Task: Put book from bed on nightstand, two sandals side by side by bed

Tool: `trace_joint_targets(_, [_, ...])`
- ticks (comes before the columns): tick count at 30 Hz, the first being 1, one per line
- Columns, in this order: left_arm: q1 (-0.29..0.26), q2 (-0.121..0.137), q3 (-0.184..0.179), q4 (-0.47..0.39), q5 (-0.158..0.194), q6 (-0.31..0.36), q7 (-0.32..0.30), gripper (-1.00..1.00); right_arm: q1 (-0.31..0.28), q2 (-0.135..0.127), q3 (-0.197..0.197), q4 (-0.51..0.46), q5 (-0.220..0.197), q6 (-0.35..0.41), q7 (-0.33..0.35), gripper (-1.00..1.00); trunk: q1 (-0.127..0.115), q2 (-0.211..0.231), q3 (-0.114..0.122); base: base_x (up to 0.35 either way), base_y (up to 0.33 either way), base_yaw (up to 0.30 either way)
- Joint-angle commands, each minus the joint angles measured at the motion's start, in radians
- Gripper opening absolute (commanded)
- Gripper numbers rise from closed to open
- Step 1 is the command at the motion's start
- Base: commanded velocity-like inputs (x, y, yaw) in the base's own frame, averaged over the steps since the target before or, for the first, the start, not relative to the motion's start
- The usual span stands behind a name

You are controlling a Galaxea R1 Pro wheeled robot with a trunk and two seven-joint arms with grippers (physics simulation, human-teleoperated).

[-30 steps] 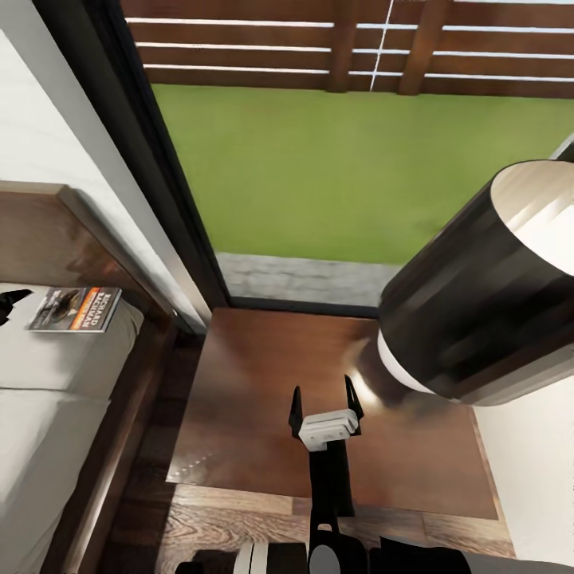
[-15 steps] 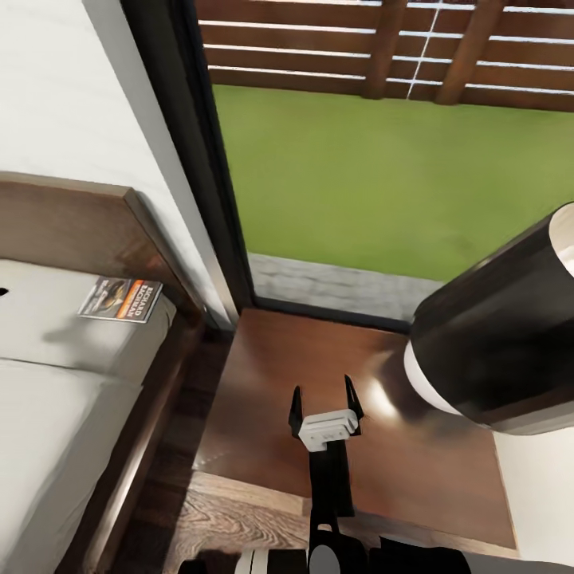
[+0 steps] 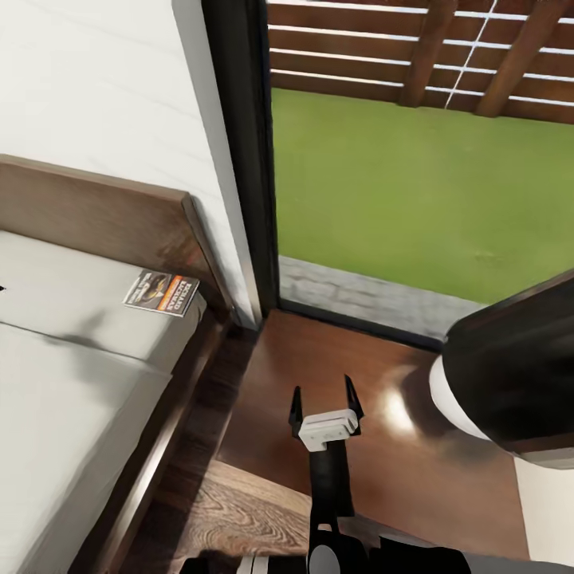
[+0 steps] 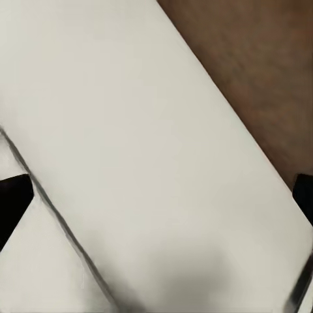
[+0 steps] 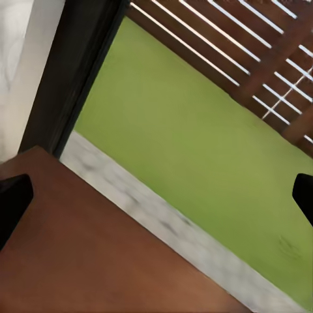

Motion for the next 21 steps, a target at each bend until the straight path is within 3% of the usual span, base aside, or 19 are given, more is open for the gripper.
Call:
trace_joint_targets(1, [-0.001,0.000,0.003,-0.010,0.004,0.009,0.003,1.00,-0.002,0.000,0.003,-0.002,-0.006,0.011,-0.007,1.00,-0.004,0.007,0.003,0.000,0.000,0.067])
trace_joint_targets(11, [-0.001,0.000,0.001,-0.049,-0.003,0.025,0.014,1.00,-0.002,0.000,0.003,-0.002,-0.006,0.011,-0.006,1.00,-0.042,0.077,0.034,0.000,0.000,0.009])
trace_joint_targets(12, [-0.001,-0.002,-0.001,-0.086,-0.076,0.047,0.087,1.00,-0.002,-0.001,0.003,-0.002,-0.006,0.010,-0.006,1.00,-0.046,0.084,0.037,0.000,0.000,0.000])
trace_joint_targets(13, [-0.001,-0.003,0.000,-0.093,-0.092,0.050,0.114,1.00,-0.002,0.000,0.003,-0.002,-0.006,0.009,-0.006,1.00,-0.050,0.091,0.040,0.000,0.000,0.000])
trace_joint_targets(21, [-0.001,-0.008,-0.012,-0.138,-0.122,0.054,0.177,1.00,-0.002,0.000,0.003,-0.002,-0.006,0.009,-0.006,1.00,-0.081,0.147,0.065,0.000,0.000,0.000])
